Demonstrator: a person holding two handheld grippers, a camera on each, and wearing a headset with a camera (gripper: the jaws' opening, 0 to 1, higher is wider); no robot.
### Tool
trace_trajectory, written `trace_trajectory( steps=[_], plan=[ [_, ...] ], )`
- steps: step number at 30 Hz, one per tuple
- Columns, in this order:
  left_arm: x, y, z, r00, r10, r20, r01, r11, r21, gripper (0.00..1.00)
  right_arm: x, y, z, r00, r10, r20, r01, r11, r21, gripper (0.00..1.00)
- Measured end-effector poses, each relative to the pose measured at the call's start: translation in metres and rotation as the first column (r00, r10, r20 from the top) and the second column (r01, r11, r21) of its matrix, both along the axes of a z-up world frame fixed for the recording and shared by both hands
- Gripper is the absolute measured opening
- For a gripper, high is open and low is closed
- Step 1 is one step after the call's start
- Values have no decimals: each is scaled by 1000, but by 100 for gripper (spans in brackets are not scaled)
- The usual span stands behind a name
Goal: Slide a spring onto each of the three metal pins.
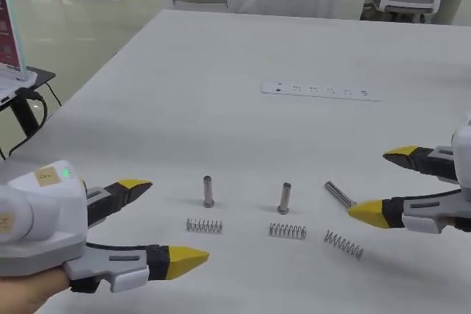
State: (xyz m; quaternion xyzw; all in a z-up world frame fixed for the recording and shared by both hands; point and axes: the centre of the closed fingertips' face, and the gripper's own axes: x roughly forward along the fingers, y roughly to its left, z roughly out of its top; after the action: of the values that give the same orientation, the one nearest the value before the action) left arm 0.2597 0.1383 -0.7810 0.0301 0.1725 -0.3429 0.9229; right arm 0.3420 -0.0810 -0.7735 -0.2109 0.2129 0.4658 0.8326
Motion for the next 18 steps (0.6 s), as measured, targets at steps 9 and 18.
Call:
trace_trajectory(
  steps=[9,18],
  plan=[
    [0,1,1,1000,0,2,0,1000,1,84,15,10,-4,1000,17,-11,-17,999,-39,66],
    [0,3,1,1000,3,2,-3,1000,1,84,27,19,-14,999,23,-44,-26,997,-74,63]
  ],
)
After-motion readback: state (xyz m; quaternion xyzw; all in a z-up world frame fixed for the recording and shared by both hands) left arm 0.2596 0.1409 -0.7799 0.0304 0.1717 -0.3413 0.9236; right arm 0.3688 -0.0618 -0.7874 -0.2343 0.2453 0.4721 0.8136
